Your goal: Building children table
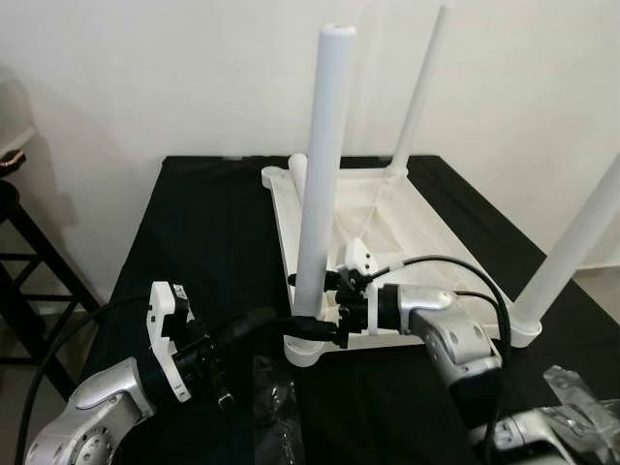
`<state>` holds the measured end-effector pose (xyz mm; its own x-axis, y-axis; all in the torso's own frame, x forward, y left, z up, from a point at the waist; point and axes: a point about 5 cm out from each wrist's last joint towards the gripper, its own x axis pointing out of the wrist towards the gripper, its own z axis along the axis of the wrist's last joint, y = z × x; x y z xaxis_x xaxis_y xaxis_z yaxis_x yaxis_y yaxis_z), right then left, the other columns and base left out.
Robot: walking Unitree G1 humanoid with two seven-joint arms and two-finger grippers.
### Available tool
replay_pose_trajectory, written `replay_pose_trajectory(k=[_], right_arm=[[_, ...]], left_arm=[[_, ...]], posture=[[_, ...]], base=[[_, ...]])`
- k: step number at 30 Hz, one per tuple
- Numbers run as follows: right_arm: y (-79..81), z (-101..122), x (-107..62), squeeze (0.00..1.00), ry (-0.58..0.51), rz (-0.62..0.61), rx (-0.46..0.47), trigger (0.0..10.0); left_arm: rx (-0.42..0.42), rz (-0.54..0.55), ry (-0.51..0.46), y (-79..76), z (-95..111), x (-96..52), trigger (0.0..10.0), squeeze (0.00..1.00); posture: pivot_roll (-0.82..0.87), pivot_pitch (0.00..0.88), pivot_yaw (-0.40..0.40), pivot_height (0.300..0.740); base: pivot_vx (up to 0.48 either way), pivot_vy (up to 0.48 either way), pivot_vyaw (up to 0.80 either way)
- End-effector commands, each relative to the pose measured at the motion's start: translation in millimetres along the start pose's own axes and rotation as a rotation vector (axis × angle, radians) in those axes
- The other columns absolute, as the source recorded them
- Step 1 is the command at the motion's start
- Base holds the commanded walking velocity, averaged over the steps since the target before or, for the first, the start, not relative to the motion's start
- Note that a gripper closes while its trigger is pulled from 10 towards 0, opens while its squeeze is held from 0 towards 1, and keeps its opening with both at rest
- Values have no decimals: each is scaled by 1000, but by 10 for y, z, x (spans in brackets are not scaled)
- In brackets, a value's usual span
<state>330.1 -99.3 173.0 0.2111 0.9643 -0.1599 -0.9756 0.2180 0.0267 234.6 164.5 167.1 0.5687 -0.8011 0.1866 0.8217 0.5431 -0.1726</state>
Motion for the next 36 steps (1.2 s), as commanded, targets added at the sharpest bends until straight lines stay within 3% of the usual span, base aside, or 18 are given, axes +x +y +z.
replay_pose_trajectory(k=[1,4,5,6,7,18,25,26,27,28,29,30,31,33,36], right_arm=[[-26,15,-37,0,-16,8,1,10000],[-91,34,-66,0,-5,25,0,10000],[-96,32,-78,0,-2,41,6,6784],[-105,29,-94,0,0,66,10,4667],[-110,28,-114,0,-3,88,18,0],[-129,-47,-177,0,-20,90,20,0],[48,-165,-193,0,-54,-87,5,0],[81,-223,-125,0,-45,-196,9,0],[177,-366,40,0,-102,-511,141,0],[177,-366,40,0,-102,-511,141,0],[261,-478,80,0,-118,-760,261,0],[261,-478,80,0,-118,-760,261,0],[415,-547,162,0,-85,-834,254,0],[402,-461,176,0,-107,-839,173,0],[372,-475,169,0,-85,-804,167,0]], left_arm=[[-4,5,10,3,-34,3,10000,0],[-3,5,9,-2,-35,6,10000,0],[-3,5,9,-3,-35,6,10000,0],[-3,5,8,-4,-34,6,10000,0],[-4,5,8,-4,-34,6,10000,0],[-5,3,6,-7,-30,2,10000,0],[-5,4,6,-19,-12,-26,10000,0],[-6,3,8,-19,-12,-32,10000,0],[-6,3,10,-13,-5,-44,10000,0],[-6,3,10,-13,-5,-44,10000,0],[-6,4,10,-8,1,-51,10000,0],[-6,4,10,-8,1,-51,10000,0],[-5,5,12,-1,2,-57,10000,0],[-2,9,16,22,-4,-63,10000,0],[-4,3,18,37,-9,-44,10000,0]], posture=[[101,0,-91,740],[104,0,-93,740],[103,0,-93,740],[102,0,-93,740],[102,0,-93,740],[96,0,-90,740],[86,0,-89,740],[85,0,-92,740],[70,0,-87,740],[70,0,-87,740],[70,0,-87,740],[70,0,-87,740],[75,0,-84,740],[58,0,-65,740],[71,0,-87,740]], base=[[0,0,0],[0,0,0],[0,0,0],[0,0,0],[0,0,0],[0,0,0],[0,0,0],[0,0,0],[0,0,0],[0,0,0],[0,0,0],[0,0,0],[0,0,0],[0,0,0],[0,0,0]])
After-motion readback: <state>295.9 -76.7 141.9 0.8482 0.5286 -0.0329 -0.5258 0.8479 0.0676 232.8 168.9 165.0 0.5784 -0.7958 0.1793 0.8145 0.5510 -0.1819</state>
